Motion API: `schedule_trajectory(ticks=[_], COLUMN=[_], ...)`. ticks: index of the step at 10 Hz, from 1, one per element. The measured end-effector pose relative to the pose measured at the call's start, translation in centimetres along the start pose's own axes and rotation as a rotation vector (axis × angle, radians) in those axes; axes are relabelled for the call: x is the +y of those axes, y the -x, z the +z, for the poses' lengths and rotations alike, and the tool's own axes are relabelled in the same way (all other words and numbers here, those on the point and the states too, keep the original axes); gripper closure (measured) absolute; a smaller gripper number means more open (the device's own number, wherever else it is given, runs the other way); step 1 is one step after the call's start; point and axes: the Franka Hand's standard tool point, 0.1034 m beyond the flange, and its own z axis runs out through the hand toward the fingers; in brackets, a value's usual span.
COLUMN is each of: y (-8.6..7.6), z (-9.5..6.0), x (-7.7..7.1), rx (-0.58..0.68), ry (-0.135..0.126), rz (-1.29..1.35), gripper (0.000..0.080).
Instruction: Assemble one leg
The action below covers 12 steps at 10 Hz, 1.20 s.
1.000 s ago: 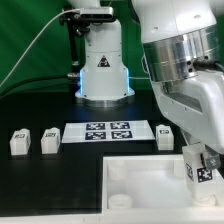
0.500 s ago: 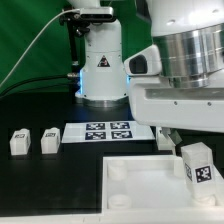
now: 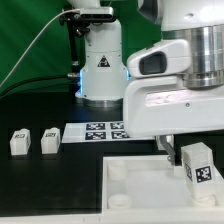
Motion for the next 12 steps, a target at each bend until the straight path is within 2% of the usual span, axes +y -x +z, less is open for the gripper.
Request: schedule_trajectory(ticks=[1, 2, 3, 4, 5, 8, 10, 11, 12], y=[0.02, 0.03, 0.04, 0.04, 0.01, -0.08, 0.23, 0.39, 0.49], z=[0.02, 0.03, 0.05, 0.05, 0.03, 0.13, 0.12, 0.10, 0.20], x=[0.05, 0.08, -0.01, -0.01, 0.21, 0.76, 0.65, 0.50, 0.88], rx=[-0.001, -0.001, -0.001, -0.002, -0.001, -0.004, -0.019, -0.039, -0.054], ry=[-0.001, -0.001, -0.006, -0.008, -0.007, -0.010, -0.001, -0.020, -0.056], rz=[0.035, 0.035, 0.089, 0.198, 0.262, 0.640, 1.030, 1.225, 1.386], gripper=[0.0150, 0.0264, 0.0264, 0.0447, 0.0499, 0.0499, 0.0499, 0.0499, 0.0499])
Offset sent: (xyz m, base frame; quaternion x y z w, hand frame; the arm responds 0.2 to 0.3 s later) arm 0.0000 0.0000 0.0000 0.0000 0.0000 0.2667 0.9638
